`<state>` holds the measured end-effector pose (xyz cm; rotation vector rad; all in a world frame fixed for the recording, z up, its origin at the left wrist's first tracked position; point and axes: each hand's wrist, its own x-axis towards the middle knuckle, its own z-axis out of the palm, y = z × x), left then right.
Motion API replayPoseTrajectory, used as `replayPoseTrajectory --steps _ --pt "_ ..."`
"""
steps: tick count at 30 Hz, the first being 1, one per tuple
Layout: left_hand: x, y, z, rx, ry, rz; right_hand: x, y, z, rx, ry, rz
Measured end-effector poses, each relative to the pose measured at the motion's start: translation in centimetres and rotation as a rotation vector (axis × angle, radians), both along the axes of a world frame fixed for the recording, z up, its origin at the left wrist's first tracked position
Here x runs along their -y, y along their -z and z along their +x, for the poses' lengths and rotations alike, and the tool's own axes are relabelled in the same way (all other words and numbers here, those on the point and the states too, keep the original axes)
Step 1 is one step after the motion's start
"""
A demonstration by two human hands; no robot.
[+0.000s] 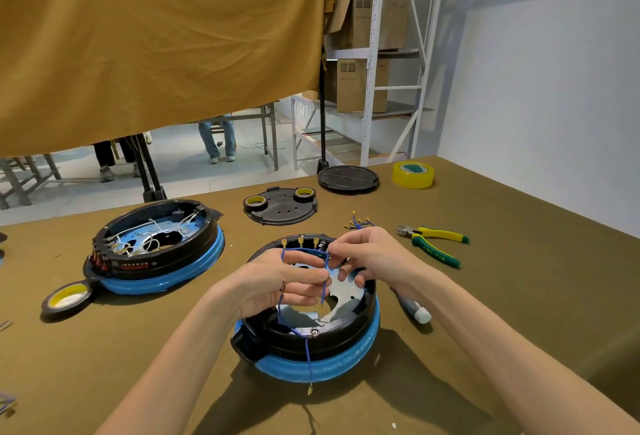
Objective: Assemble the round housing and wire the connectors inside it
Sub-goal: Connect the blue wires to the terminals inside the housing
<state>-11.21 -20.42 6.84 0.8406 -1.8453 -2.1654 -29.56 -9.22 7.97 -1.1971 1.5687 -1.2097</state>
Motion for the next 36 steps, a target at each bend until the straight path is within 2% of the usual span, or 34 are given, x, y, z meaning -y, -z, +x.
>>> replayPoseTrajectory --steps 9,12,16,19,24,27,29,31,34,36 --pt "0.2 0.1 -0.1 0.008 -0.017 -0.002 -0.2 0.5 -0.1 -0.001 -0.009 -0.009" --pt "0.0 -0.1 -0.1 -0.011 -0.011 0.005 -0.1 0.8 -0.1 -0.033 0.058 -0.019" --pt "-0.1 -0.2 -0.4 -0.044 -0.130 -0.032 -0.2 1.1 -0.5 -0.041 0.137 0.049" --pt "-0.1 0.3 -1.0 0.013 -0.210 -0.192 -0.4 1.0 -0.8 -0.069 0.158 0.097" --pt "-0.4 0.3 -1.8 0.159 -0.213 -0.397 -0.6 1.5 -0.1 -0.348 0.263 0.092" --pt "0.0 0.5 -1.7 0.114 -0.303 -0.725 -0.7 1.9 0.4 -0.416 0.283 0.074" --pt "0.8 0.7 -1.1 0.060 -0.450 -0.975 -0.7 1.4 0.2 -0.321 0.275 0.056" --pt "1.6 1.0 -0.5 0.145 -0.451 -1.107 -0.8 0.7 -0.3 -0.143 0.235 0.037" --pt "2.0 1.8 0.3 0.344 -0.278 -1.124 -0.8 0.4 -0.5 -0.059 0.211 0.007" --pt "2.0 2.0 0.7 0.372 -0.259 -1.091 -0.6 0.7 -0.5 -0.065 0.227 0.006"
